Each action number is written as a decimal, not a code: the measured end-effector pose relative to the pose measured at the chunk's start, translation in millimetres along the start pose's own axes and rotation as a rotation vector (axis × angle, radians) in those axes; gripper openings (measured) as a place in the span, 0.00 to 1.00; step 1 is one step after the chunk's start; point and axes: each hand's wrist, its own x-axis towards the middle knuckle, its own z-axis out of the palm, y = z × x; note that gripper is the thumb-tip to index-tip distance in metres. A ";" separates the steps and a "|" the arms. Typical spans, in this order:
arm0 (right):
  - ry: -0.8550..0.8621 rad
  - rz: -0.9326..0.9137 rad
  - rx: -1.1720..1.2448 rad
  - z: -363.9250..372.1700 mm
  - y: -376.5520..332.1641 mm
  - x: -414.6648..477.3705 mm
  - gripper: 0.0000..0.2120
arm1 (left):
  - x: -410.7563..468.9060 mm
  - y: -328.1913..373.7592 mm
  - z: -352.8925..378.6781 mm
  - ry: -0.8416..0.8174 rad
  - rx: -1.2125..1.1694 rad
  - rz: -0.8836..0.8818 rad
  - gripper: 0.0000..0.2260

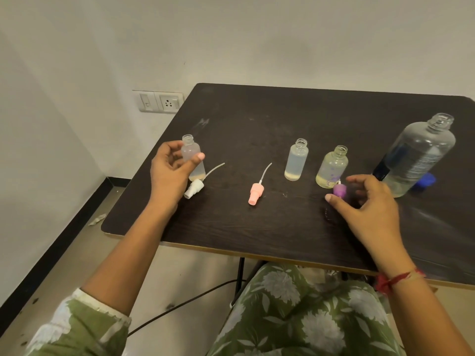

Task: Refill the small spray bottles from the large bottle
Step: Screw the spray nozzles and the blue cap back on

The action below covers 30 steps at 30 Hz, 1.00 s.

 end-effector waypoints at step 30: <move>0.178 -0.020 0.092 -14.5 4.8 -7.4 0.10 | -84.9 66.7 77.5 -0.137 0.064 0.499 0.21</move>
